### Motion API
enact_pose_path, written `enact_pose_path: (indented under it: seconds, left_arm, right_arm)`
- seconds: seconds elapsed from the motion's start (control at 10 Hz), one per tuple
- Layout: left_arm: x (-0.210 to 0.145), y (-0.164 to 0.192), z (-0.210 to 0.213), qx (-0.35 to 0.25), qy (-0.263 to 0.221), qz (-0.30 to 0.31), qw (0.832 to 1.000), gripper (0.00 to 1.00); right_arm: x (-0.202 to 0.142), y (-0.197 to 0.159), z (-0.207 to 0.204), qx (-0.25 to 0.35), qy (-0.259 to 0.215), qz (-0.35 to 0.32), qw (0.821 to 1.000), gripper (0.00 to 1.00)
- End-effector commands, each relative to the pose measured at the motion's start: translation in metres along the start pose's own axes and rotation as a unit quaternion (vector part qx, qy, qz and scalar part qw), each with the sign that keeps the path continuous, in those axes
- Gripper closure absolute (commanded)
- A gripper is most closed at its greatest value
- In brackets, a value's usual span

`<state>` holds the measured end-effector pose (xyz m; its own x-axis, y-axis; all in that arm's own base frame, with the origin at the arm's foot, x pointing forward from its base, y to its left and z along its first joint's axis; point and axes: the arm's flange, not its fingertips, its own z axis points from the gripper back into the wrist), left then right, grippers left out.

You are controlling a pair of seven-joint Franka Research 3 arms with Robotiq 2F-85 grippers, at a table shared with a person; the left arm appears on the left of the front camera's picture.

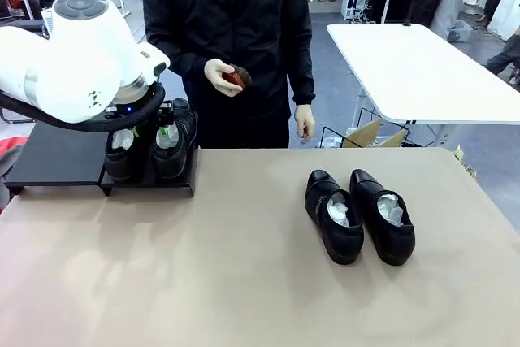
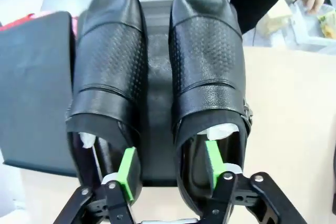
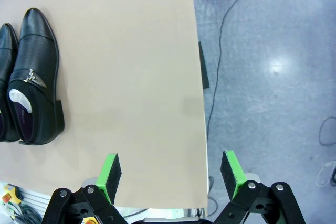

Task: Organize the shoes by placing them on the stand.
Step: Place the Shoe from the middle of the table onto the Shoes Stand, then pick up one Shoe and place it in the middle of the table.

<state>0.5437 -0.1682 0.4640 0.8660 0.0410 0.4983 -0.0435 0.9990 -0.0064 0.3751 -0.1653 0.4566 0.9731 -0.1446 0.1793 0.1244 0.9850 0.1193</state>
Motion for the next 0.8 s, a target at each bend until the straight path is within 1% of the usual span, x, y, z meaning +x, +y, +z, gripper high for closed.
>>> enact_pose_path:
  seconds: [0.0, 0.2, 0.3, 0.7]
  left_arm:
    - [-0.013, -0.004, 0.028, -0.003, 0.0, 0.005, 1.0, 0.0]
    - [-0.031, -0.006, 0.056, -0.007, 0.026, 0.007, 1.0, 0.0]
    - [-0.006, -0.005, 0.029, -0.003, -0.002, 0.003, 1.0, 0.0]
    - [-0.006, -0.005, 0.029, -0.003, -0.002, 0.003, 1.0, 0.0]
  right_arm:
    - [-0.003, 0.0, 0.0, -0.001, -0.003, 0.001, 1.0, 0.0]
    - [-0.003, 0.0, 0.0, -0.001, -0.003, 0.001, 1.0, 0.0]
    - [-0.003, 0.0, 0.0, -0.001, -0.003, 0.001, 1.0, 0.0]
    - [-0.003, 0.0, 0.0, -0.001, -0.003, 0.001, 1.0, 0.0]
